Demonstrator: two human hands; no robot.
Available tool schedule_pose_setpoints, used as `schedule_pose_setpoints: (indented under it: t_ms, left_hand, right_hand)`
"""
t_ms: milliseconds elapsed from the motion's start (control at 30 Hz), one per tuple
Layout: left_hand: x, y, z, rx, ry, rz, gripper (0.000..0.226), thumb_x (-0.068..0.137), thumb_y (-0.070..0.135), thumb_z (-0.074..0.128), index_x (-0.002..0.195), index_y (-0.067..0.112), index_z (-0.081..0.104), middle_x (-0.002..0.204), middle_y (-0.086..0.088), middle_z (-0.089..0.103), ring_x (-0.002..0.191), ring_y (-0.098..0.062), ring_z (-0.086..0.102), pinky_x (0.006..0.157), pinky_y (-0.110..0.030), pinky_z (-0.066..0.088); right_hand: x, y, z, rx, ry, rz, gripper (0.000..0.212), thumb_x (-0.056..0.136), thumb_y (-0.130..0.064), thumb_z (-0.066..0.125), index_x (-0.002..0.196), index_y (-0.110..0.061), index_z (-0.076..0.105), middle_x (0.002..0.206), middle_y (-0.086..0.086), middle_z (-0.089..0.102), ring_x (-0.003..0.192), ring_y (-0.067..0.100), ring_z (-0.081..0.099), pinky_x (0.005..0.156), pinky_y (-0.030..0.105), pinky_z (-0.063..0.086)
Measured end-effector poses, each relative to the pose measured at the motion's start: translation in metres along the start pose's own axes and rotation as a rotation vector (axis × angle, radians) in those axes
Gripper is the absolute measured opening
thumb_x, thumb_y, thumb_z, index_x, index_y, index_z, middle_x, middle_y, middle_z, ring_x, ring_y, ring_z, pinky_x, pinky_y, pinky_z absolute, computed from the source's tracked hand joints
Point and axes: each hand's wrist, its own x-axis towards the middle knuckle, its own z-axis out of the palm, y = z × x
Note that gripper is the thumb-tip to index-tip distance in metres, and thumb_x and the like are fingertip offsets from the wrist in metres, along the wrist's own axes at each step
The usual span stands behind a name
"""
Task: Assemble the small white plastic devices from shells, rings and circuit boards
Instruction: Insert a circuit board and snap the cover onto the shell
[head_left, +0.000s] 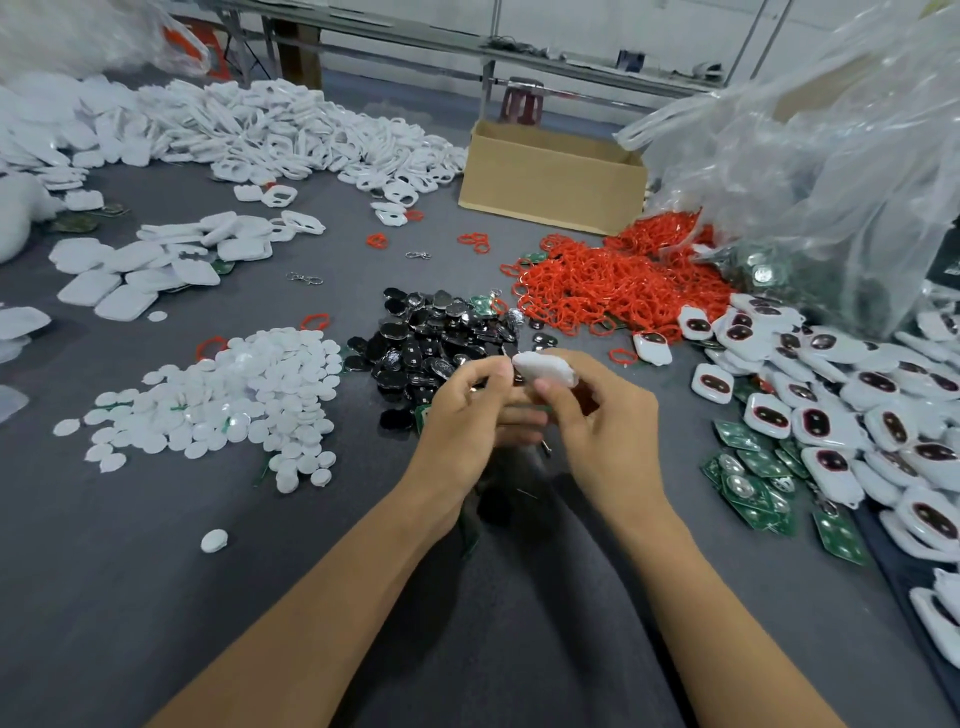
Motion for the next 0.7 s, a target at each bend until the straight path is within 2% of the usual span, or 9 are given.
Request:
schedule_pose_setpoints:
  t_ms: [67, 133, 200, 300, 367, 467, 600, 667, 700]
  left_hand:
    - [0.001, 0.001, 0.0, -0.051, -0.01, -0.014, 0.024, 0.102, 0.013, 0.045, 0.112, 0.001, 0.063, 0.09, -0.014, 0.074, 0.072, -0.014, 0.071, 0.068, -0.023, 0.06]
    - [0.001, 0.003, -0.002, -0.048, 0.018, 0.022, 0.023, 0.098, 0.0, 0.049, 0.115, 0.004, 0.065, 0.096, -0.013, 0.074, 0.078, -0.014, 0.071, 0.074, -0.024, 0.06]
    - [0.002, 0.004, -0.006, -0.021, 0.055, 0.053, 0.032, 0.096, -0.009, 0.048, 0.119, 0.006, 0.064, 0.101, -0.013, 0.074, 0.084, -0.014, 0.07, 0.077, -0.026, 0.06]
    - [0.004, 0.005, -0.01, 0.033, 0.056, 0.068, 0.037, 0.094, -0.011, 0.048, 0.113, 0.013, 0.067, 0.098, -0.005, 0.075, 0.089, -0.013, 0.07, 0.076, -0.025, 0.059]
    - [0.003, 0.005, -0.01, 0.061, 0.043, 0.076, 0.037, 0.094, -0.012, 0.048, 0.111, 0.014, 0.067, 0.097, -0.004, 0.075, 0.088, -0.012, 0.07, 0.072, -0.021, 0.057]
    - [0.003, 0.005, -0.009, 0.085, 0.027, 0.084, 0.037, 0.094, -0.013, 0.048, 0.104, 0.017, 0.067, 0.092, -0.004, 0.075, 0.083, -0.011, 0.07, 0.07, -0.02, 0.056]
    - [0.004, 0.004, -0.009, 0.122, 0.037, 0.093, 0.035, 0.093, -0.013, 0.049, 0.106, 0.015, 0.066, 0.094, -0.008, 0.074, 0.085, -0.015, 0.07, 0.073, -0.023, 0.058]
    - [0.003, 0.004, -0.01, 0.132, 0.037, 0.102, 0.035, 0.092, -0.012, 0.052, 0.104, 0.018, 0.067, 0.091, -0.007, 0.075, 0.083, -0.016, 0.071, 0.072, -0.023, 0.058]
    - [0.003, 0.004, -0.011, 0.133, 0.032, 0.104, 0.035, 0.092, -0.011, 0.054, 0.104, 0.018, 0.068, 0.089, -0.006, 0.076, 0.083, -0.017, 0.072, 0.071, -0.023, 0.058]
  right_hand:
    - [-0.002, -0.001, 0.001, -0.097, 0.008, -0.105, 0.043, 0.078, 0.013, 0.057, 0.112, -0.009, 0.071, 0.098, 0.009, 0.071, 0.087, 0.018, 0.065, 0.08, 0.013, 0.042]
    - [-0.003, -0.002, 0.002, -0.122, -0.045, -0.151, 0.058, 0.07, 0.018, 0.052, 0.118, -0.009, 0.067, 0.106, 0.01, 0.07, 0.095, 0.028, 0.064, 0.086, 0.019, 0.043]
    - [-0.004, -0.005, 0.004, -0.091, -0.098, -0.132, 0.063, 0.068, 0.016, 0.055, 0.123, -0.014, 0.064, 0.111, 0.004, 0.069, 0.097, 0.025, 0.064, 0.089, 0.024, 0.047]
    - [-0.004, -0.008, 0.006, 0.047, -0.121, -0.016, 0.061, 0.075, 0.003, 0.069, 0.13, -0.02, 0.058, 0.107, -0.008, 0.068, 0.088, 0.003, 0.063, 0.083, 0.016, 0.049]
    - [-0.002, -0.008, 0.005, 0.112, -0.097, 0.035, 0.059, 0.075, -0.006, 0.077, 0.129, -0.02, 0.058, 0.098, -0.017, 0.065, 0.077, -0.002, 0.059, 0.073, 0.009, 0.046]
    - [0.0, -0.008, 0.003, 0.121, -0.086, 0.064, 0.055, 0.073, -0.007, 0.08, 0.124, -0.018, 0.062, 0.093, -0.016, 0.063, 0.071, 0.003, 0.055, 0.067, 0.01, 0.044]
    - [0.001, -0.008, 0.003, 0.171, -0.126, 0.124, 0.052, 0.073, -0.002, 0.079, 0.12, -0.018, 0.064, 0.09, -0.012, 0.064, 0.064, 0.005, 0.051, 0.063, 0.013, 0.045]
    - [0.001, -0.006, 0.003, 0.257, -0.142, 0.197, 0.044, 0.076, -0.001, 0.076, 0.11, -0.026, 0.066, 0.082, -0.011, 0.066, 0.059, 0.006, 0.051, 0.06, 0.019, 0.047]
    - [0.001, -0.004, 0.003, 0.276, -0.153, 0.226, 0.039, 0.077, -0.002, 0.075, 0.105, -0.028, 0.067, 0.078, -0.007, 0.068, 0.06, 0.012, 0.055, 0.06, 0.025, 0.051]
